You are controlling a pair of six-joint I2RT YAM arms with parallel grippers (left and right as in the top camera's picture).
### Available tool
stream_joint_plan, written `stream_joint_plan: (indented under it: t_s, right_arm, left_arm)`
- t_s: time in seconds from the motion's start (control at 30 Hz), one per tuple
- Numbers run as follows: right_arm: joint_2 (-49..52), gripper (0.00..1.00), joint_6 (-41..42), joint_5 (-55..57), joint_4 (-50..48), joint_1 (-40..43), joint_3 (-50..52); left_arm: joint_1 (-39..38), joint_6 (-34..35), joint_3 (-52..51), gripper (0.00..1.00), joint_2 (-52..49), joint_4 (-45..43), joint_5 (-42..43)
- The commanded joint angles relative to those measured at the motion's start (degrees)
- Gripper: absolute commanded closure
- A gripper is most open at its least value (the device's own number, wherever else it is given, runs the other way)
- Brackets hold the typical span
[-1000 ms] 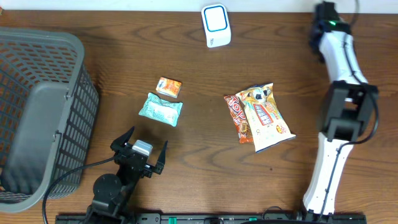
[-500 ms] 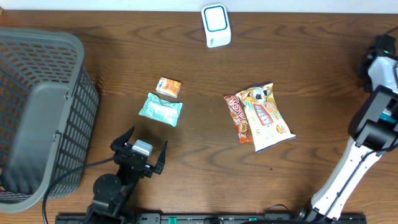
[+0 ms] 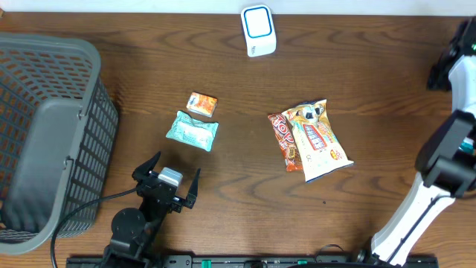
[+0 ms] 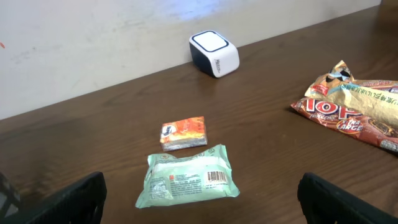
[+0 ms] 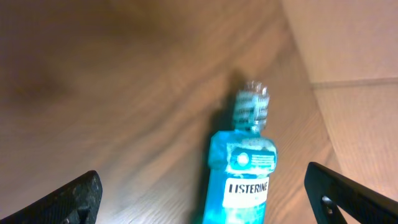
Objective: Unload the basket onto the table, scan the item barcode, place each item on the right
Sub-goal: 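Carry the Listerine bottle to the far right and release it, then move the right gripper back to the pile and grasp the cream chip bag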
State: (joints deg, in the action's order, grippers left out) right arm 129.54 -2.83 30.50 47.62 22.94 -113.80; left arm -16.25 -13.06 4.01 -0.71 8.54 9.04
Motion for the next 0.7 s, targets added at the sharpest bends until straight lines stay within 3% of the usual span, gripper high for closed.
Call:
stream_joint_plan:
  t_s: [0.0, 0.17, 0.33, 0.67]
  right_arm:
    - [-11.34, 0.01, 2.16, -11.06, 0.17, -3.78, -0.87]
    - [-23.02, 0.01, 2.47, -18.58, 1.29, -10.97, -0.85]
    - [-29.55, 0.01, 9.46, -20.17, 4.70, -21.07, -0.85]
    - [-22.58, 0.01, 22.47, -19.71, 25.20, -40.98, -0.72]
  left_arm:
    - [-0.22, 0.72, -0.92, 0.02, 0.11, 1.44, 0.35]
    - [-0.22, 0.72, -0.92, 0.02, 0.11, 1.44, 0.35]
    - [-0.22, 0.72, -0.92, 0.02, 0.11, 1.44, 0.35]
    - [-0.22, 0.72, -0.92, 0.02, 0.11, 1.44, 0.35]
